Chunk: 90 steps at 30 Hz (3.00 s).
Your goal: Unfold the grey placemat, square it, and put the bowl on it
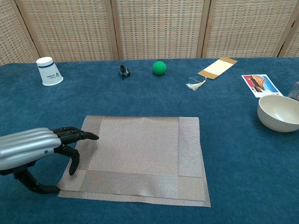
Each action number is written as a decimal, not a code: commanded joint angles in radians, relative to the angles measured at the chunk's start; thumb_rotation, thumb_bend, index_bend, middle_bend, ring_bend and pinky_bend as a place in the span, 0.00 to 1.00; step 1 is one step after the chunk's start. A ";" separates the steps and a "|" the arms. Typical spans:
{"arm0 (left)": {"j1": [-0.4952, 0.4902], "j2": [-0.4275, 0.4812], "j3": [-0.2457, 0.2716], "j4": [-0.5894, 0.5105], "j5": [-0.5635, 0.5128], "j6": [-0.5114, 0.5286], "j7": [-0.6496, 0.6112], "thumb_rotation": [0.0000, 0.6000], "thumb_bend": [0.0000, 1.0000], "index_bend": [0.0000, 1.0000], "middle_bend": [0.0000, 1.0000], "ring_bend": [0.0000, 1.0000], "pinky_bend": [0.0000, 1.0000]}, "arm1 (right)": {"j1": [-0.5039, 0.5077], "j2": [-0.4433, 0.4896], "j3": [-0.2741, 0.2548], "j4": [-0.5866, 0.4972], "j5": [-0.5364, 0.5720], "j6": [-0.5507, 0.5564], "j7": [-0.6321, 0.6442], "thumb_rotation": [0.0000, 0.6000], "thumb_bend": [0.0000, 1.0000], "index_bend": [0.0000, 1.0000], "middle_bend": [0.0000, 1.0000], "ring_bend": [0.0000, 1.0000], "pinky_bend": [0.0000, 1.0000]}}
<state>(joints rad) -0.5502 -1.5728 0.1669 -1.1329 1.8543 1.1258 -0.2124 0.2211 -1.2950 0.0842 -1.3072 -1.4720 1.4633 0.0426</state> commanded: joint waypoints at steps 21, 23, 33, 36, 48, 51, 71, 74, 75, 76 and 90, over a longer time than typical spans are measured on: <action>-0.033 -0.008 0.021 -0.023 -0.031 -0.031 0.034 1.00 0.40 0.48 0.00 0.00 0.00 | -0.009 0.007 0.015 -0.007 -0.008 0.000 0.005 1.00 0.00 0.00 0.00 0.00 0.00; -0.034 -0.009 0.021 -0.024 -0.034 -0.032 0.036 1.00 0.40 0.49 0.00 0.00 0.00 | -0.009 0.007 0.016 -0.007 -0.008 -0.001 0.005 1.00 0.00 0.00 0.00 0.00 0.00; -0.038 -0.014 0.023 -0.026 -0.048 -0.044 0.051 1.00 0.43 0.58 0.00 0.00 0.00 | -0.012 0.010 0.020 -0.011 -0.011 0.003 0.011 1.00 0.00 0.00 0.00 0.00 0.00; -0.038 -0.016 0.020 -0.027 -0.058 -0.046 0.060 1.00 0.45 0.60 0.00 0.00 0.00 | -0.014 0.012 0.022 -0.012 -0.013 0.004 0.015 1.00 0.00 0.00 0.00 0.00 0.00; -0.040 -0.014 0.014 -0.035 -0.074 -0.034 0.054 1.00 0.54 0.65 0.00 0.00 0.00 | -0.016 0.013 0.026 -0.010 -0.015 0.004 0.018 1.00 0.00 0.00 0.00 0.00 0.00; -0.039 -0.004 0.005 -0.050 -0.077 -0.014 0.049 1.00 0.54 0.68 0.00 0.00 0.00 | -0.017 0.014 0.026 -0.011 -0.015 0.004 0.018 1.00 0.00 0.00 0.00 0.00 0.00; -0.263 0.033 -0.438 -0.013 -0.587 -0.312 -0.068 1.00 0.54 0.75 0.00 0.00 0.00 | -0.014 0.009 0.024 -0.011 -0.026 -0.004 0.001 1.00 0.00 0.00 0.00 0.00 0.00; -0.317 -0.002 -0.490 0.072 -0.663 -0.377 -0.064 1.00 0.54 0.75 0.00 0.00 0.00 | -0.012 0.008 0.027 -0.006 -0.019 -0.010 0.001 1.00 0.00 0.00 0.00 0.00 0.00; -0.332 -0.011 -0.503 0.097 -0.682 -0.396 -0.065 1.00 0.54 0.75 0.00 0.00 0.00 | -0.012 0.007 0.028 -0.004 -0.017 -0.012 0.002 1.00 0.00 0.00 0.00 0.00 0.00; -0.343 -0.018 -0.511 0.118 -0.694 -0.408 -0.063 1.00 0.54 0.75 0.00 0.00 0.00 | -0.011 0.007 0.028 -0.002 -0.015 -0.014 0.002 1.00 0.00 0.00 0.00 0.00 0.00; -0.535 -0.231 -0.592 0.540 -0.848 -0.596 -0.045 1.00 0.27 0.07 0.00 0.00 0.00 | -0.009 0.003 0.038 0.025 0.016 -0.043 0.009 1.00 0.00 0.00 0.00 0.00 0.00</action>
<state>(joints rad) -1.0571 -1.7689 -0.4102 -0.6332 1.0214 0.5508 -0.2475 0.2118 -1.2920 0.1219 -1.2835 -1.4571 1.4218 0.0518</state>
